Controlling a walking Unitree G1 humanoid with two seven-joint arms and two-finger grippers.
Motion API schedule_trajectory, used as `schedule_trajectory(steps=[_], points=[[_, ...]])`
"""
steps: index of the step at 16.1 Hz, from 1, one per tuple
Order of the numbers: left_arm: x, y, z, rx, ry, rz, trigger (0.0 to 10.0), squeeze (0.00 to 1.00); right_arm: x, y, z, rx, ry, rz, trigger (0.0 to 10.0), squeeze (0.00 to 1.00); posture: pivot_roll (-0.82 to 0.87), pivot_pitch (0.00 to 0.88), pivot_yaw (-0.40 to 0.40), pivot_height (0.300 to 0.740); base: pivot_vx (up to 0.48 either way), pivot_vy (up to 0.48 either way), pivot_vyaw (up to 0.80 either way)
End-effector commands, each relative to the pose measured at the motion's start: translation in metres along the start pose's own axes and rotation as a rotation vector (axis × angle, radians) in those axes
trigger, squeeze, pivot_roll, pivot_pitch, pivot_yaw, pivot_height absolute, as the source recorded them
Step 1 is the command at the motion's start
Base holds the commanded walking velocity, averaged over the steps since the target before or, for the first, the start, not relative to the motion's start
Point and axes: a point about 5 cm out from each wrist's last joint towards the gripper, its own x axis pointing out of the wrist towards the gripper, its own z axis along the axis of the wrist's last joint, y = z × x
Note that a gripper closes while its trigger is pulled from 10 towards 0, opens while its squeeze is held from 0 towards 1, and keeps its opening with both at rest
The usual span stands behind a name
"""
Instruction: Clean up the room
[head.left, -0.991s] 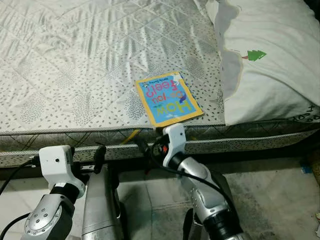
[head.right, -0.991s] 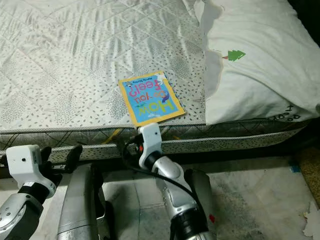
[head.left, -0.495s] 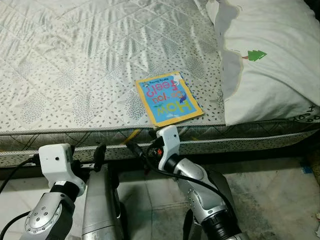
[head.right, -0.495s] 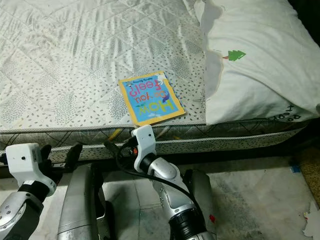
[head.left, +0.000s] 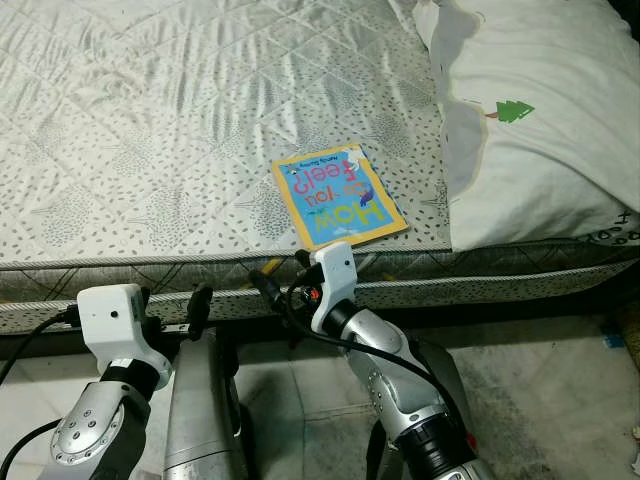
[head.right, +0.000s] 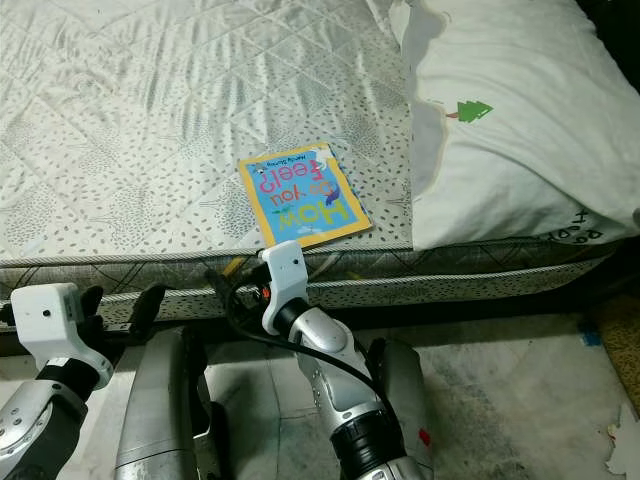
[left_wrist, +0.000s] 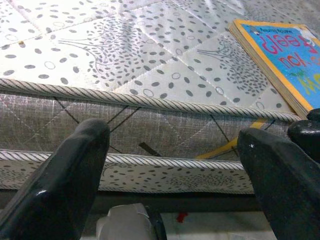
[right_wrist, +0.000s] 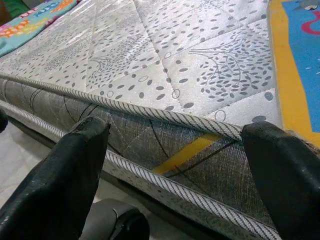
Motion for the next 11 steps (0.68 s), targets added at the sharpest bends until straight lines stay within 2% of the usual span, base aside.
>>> schedule_trajectory(steps=[1,11], points=[[-0.003,0.004,-0.005,0.001,0.023,0.027,10.0,0.00,0.014,0.024,0.002,0.061,-0.027,0.042,10.0,0.00,0.12,0.281,-0.037,0.490,0.000,0.000,0.00],[-0.003,0.002,-0.005,0.001,0.017,0.026,10.0,0.00,0.030,0.040,0.007,0.027,-0.066,0.044,10.0,0.00,0.12,0.268,-0.046,0.490,0.000,0.000,0.00]])
